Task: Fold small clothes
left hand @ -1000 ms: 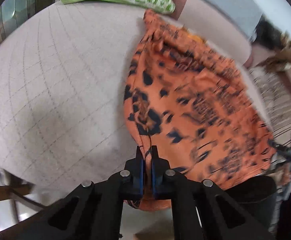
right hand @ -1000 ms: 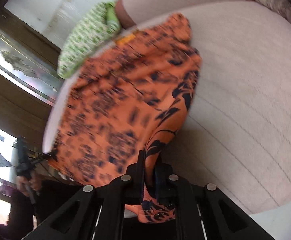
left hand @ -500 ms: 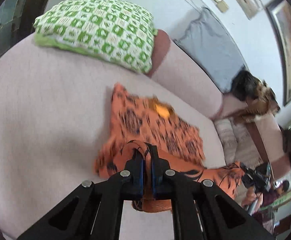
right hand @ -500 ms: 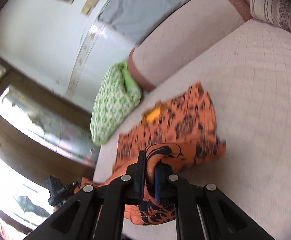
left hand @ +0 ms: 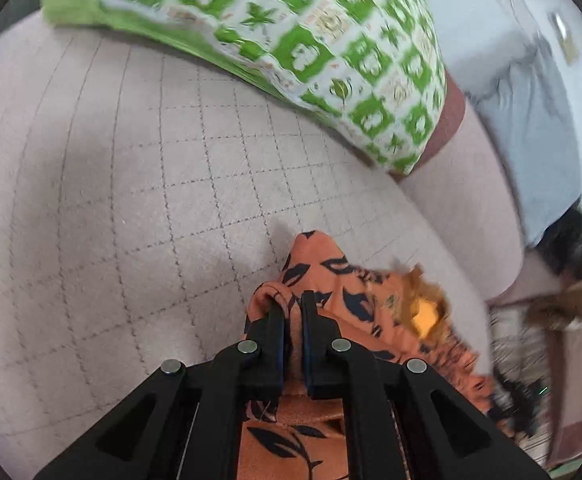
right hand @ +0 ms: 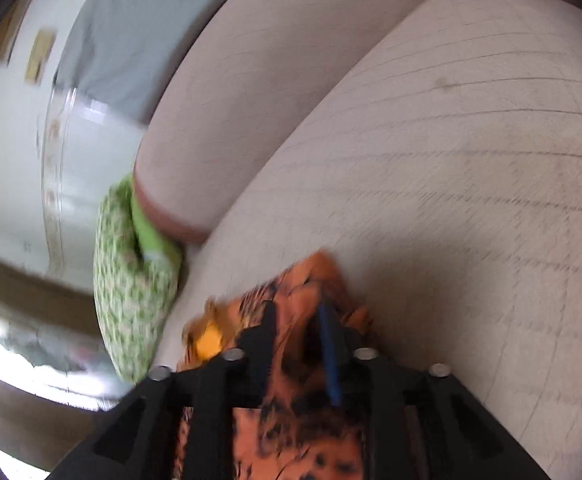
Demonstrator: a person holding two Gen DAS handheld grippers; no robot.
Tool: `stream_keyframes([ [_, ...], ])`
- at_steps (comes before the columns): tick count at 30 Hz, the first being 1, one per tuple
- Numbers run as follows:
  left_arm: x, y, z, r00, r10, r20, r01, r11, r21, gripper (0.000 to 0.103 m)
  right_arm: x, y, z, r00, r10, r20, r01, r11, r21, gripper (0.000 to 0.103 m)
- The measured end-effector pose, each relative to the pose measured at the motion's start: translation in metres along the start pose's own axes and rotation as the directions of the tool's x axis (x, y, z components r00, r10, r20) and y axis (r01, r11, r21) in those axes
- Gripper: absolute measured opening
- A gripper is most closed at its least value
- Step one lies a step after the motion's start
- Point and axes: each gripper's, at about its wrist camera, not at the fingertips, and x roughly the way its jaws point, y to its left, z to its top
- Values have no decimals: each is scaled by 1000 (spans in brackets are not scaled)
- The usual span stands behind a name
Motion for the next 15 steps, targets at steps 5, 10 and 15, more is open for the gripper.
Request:
stream_keyframes([
  [5,-54,-1,-15,979,-93,180,104,993,-49,8,-57,-4,3,986,14,163,-4,998,-62,58],
  [10,-90,-33,-59,948,90,306,-105,994,33,72,-78,53,-43,996,-63,69,84,928,-363,56],
  [15,-118,-25,-91,889,212,407,-185,977,-105,79,-43,97,-131,986,-148,-75,77,808,-584,51],
])
